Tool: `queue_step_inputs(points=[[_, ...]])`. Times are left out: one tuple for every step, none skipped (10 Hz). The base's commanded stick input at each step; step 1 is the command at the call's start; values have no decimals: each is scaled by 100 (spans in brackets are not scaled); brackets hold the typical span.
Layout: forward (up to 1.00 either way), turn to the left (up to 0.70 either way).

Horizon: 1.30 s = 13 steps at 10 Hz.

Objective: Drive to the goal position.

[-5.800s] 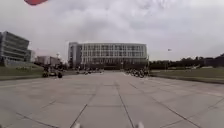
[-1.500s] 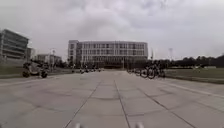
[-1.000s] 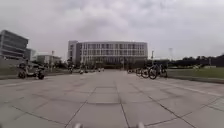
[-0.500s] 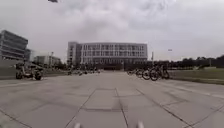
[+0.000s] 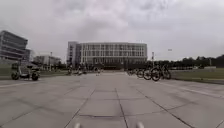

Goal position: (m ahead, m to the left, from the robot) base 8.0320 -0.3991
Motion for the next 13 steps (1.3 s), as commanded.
queue_step_inputs(points=[[50,0],[50,0],[50,0],[50,0],[50,0],[50,0],[50,0],[50,0],[50,0],[50,0],[50,0],[50,0],[50,0]])
